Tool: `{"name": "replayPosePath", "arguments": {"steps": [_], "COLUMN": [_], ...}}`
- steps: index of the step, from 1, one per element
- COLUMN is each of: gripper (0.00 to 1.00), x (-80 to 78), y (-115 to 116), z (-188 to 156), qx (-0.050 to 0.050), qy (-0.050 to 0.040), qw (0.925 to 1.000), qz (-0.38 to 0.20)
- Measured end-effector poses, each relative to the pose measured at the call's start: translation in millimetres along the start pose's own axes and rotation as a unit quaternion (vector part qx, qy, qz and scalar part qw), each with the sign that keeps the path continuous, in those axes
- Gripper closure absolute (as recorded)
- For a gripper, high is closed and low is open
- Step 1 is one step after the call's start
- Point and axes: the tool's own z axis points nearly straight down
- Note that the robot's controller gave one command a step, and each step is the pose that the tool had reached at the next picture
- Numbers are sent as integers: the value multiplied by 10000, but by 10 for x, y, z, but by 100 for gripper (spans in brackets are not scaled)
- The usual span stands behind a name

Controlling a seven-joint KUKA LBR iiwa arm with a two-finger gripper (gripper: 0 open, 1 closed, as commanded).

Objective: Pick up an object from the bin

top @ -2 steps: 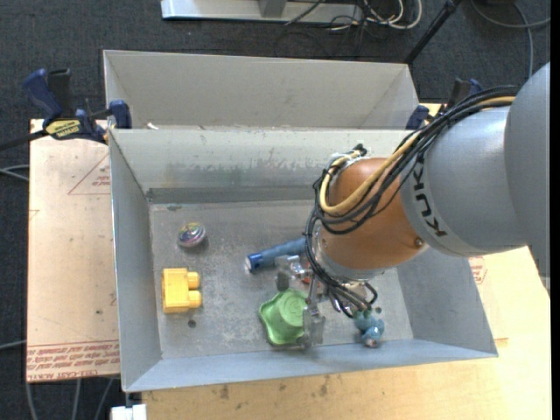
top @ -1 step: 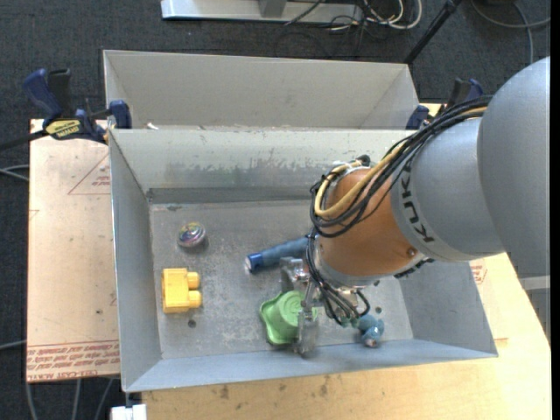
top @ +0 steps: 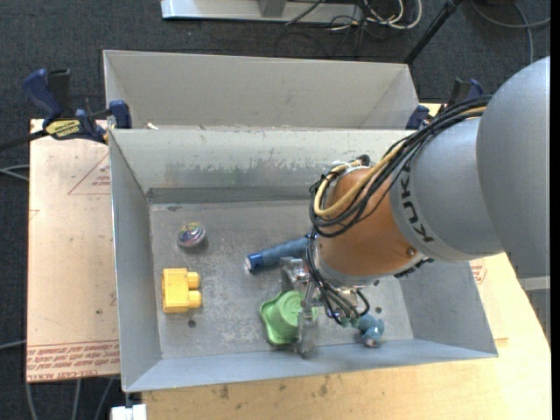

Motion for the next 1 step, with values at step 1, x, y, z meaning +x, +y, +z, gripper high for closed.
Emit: {"name": "replayPosePath", "arguments": {"steps": [1], "gripper": [100], "x": [-13], "y": [1], "z": [-29], "qx": [-3], "qy": [-11], "qw": [10000], "qz": [4]}}
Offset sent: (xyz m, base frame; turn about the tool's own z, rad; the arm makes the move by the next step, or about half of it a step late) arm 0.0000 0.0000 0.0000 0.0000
